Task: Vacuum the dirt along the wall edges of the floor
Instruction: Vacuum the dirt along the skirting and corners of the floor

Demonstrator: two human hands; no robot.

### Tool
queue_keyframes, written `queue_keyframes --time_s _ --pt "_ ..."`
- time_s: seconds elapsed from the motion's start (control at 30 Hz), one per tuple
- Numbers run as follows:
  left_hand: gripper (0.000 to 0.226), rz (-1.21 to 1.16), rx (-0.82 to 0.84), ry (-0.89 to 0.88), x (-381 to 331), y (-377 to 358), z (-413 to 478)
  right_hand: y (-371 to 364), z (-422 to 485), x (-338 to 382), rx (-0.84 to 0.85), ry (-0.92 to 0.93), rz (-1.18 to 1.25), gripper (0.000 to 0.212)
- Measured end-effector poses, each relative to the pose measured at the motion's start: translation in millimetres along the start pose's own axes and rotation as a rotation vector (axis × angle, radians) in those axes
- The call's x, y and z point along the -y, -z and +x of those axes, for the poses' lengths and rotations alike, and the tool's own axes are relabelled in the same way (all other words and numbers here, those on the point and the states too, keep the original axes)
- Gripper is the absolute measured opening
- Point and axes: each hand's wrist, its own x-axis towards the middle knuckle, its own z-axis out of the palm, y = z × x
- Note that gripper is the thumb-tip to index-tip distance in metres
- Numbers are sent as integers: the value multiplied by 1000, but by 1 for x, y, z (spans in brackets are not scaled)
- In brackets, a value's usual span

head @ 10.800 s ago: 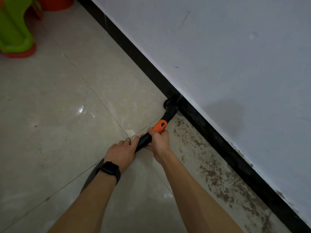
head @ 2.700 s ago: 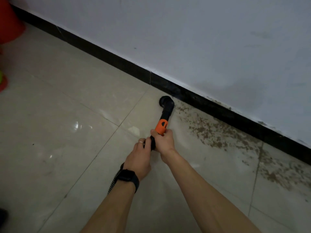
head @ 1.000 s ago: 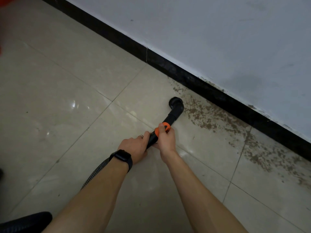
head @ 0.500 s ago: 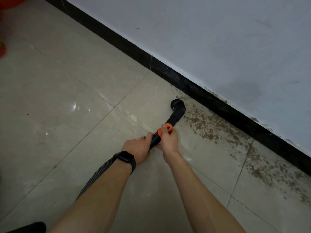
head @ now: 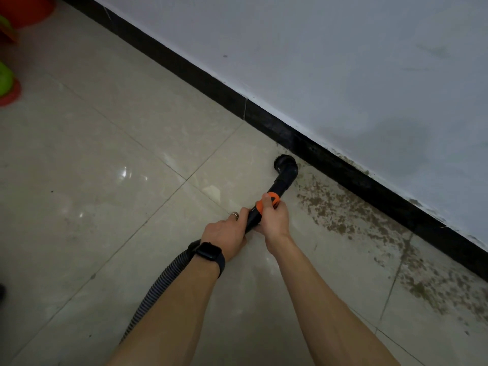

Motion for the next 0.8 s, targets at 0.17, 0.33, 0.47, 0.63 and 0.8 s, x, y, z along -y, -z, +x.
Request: queue_keyframes --time_s 0.17,0.33,0.47,0.63,0.8 --pt "37 -49 -38 32 5 -3 7 -7 8 7 10 14 -1 36" --pt "30 -86 -94 45 11 -5 12 -12 18 12 19 20 34 35" --pt "36 -61 -143 24 18 -8 16 -13 29 19 32 18 80 24" --pt "48 -61 -189 78 29 -14 18 -23 37 34 16 14 72 29" --pt "35 -93 -189 144 41 -12 18 -50 36 51 -19 3 -42 45"
